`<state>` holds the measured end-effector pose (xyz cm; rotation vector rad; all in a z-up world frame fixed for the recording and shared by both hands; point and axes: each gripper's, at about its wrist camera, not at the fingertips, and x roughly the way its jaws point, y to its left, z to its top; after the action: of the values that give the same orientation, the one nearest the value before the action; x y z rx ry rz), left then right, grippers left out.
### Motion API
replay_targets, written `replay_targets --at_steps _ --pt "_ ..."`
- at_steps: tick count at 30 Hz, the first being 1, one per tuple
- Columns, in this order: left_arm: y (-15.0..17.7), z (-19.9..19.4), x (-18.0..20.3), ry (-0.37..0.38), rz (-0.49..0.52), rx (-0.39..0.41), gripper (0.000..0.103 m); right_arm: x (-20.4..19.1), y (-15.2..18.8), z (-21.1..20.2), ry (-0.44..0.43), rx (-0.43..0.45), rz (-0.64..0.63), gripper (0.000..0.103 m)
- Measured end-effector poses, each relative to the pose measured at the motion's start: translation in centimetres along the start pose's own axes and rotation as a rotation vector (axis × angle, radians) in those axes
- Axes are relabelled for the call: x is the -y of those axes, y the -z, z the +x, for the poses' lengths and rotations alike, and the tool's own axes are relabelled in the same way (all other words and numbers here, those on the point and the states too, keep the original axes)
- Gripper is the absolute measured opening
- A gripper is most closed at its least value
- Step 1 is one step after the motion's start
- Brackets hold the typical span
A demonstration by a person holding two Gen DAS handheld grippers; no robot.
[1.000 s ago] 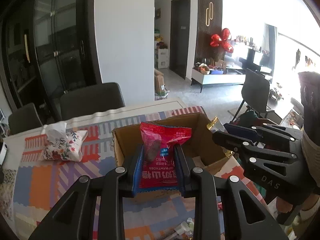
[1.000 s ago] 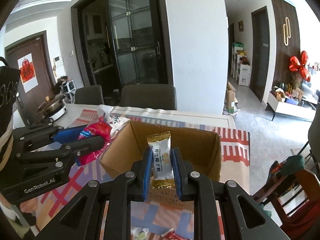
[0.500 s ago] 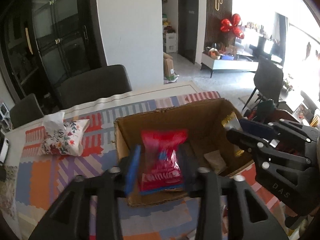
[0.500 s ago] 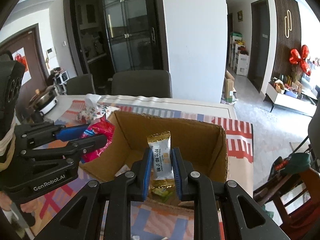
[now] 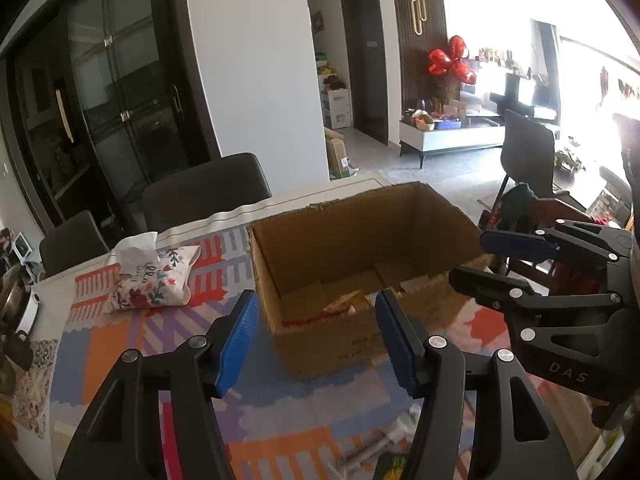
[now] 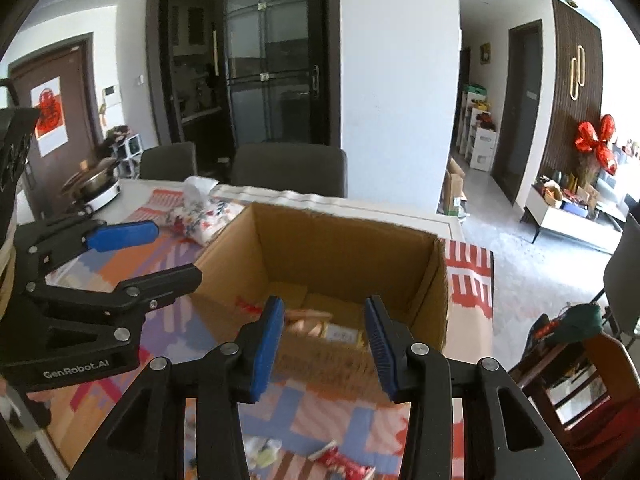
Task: Organize snacks
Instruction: 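Carry both snacks into the cardboard box and open both tools, then move both open tools back to the remaining snacks on the table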
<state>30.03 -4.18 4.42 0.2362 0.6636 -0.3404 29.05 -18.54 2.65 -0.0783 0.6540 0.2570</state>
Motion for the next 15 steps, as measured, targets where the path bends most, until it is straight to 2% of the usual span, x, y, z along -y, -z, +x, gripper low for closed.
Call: replay_targets --at_steps 15 --pt "5.3 -3.6 1.2 0.032 0.040 -0.014 0.060 -3.6 4.6 -2.9 -0.049 -0.058 -0.021 0.043"
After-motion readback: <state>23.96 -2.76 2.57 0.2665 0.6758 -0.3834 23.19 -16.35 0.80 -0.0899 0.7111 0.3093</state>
